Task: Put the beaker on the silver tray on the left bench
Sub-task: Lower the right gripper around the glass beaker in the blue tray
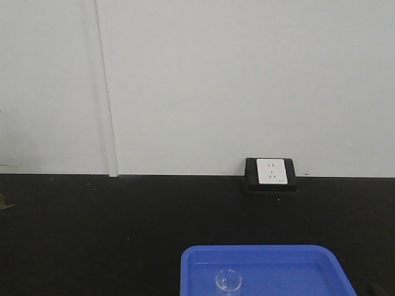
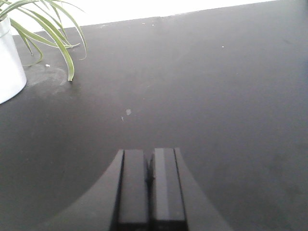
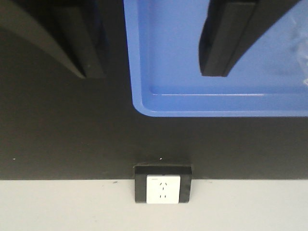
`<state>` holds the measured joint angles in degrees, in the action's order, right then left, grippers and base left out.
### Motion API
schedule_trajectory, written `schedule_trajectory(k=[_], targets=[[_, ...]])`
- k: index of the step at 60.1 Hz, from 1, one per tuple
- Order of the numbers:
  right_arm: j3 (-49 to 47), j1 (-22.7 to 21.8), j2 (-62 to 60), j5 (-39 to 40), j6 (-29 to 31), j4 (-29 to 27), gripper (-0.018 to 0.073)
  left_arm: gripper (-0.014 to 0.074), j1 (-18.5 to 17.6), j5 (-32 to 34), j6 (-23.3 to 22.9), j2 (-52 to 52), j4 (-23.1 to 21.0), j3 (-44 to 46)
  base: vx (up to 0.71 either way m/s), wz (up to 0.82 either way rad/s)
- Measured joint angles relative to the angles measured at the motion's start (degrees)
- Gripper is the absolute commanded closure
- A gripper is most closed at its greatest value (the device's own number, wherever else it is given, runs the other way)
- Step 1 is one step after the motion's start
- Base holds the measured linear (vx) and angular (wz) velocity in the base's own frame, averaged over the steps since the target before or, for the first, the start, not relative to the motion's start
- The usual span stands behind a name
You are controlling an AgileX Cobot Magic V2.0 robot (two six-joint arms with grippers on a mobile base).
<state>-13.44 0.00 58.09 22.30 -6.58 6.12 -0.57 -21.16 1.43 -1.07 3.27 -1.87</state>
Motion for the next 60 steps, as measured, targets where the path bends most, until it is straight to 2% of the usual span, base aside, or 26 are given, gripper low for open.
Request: schedule_trajectory(k=[5, 11, 14, 18, 25, 36, 51, 60], targets=[[-0.1, 0.1, 5.7, 4.1, 0.0, 7.4, 0.0056, 0.0595, 0.0, 0.0, 0.0, 0.0, 0.0, 0.0, 0.00, 0.00], [-0.5, 1.6, 13.2, 11.3, -0.5, 19.9, 0.0056, 0.0595, 0.0, 0.0, 0.0, 0.0, 0.0, 0.0, 0.00, 0.00], [-1.1, 3.0, 17.0, 15.2, -1.1, 23.5, 0.0056, 0.0595, 0.0, 0.0, 0.0, 0.0, 0.0, 0.0, 0.00, 0.00], [-2.6, 5.4, 22.3, 19.1, -1.2, 25.3, 0.0056, 0.0595, 0.0, 0.0, 0.0, 0.0, 0.0, 0.0, 0.00, 0.00], [-7.3, 10.2, 30.3, 21.0, -1.1, 25.3, 0.0056, 0.0595, 0.0, 0.0, 0.0, 0.0, 0.0, 0.0, 0.00, 0.00], [-16.2, 16.2, 43.5, 21.6, -1.0, 20.8, 0.0056, 0.0595, 0.0, 0.0, 0.0, 0.0, 0.0, 0.0, 0.00, 0.00], [-26.0, 19.5, 56.1, 21.7, -1.0, 17.6, 0.0056, 0.0595, 0.0, 0.0, 0.0, 0.0, 0.0, 0.0, 0.00, 0.00], [-30.2, 20.0, 60.3, 21.7, -1.0, 16.7, 0.0056, 0.0595, 0.0, 0.0, 0.0, 0.0, 0.0, 0.0, 0.00, 0.00]])
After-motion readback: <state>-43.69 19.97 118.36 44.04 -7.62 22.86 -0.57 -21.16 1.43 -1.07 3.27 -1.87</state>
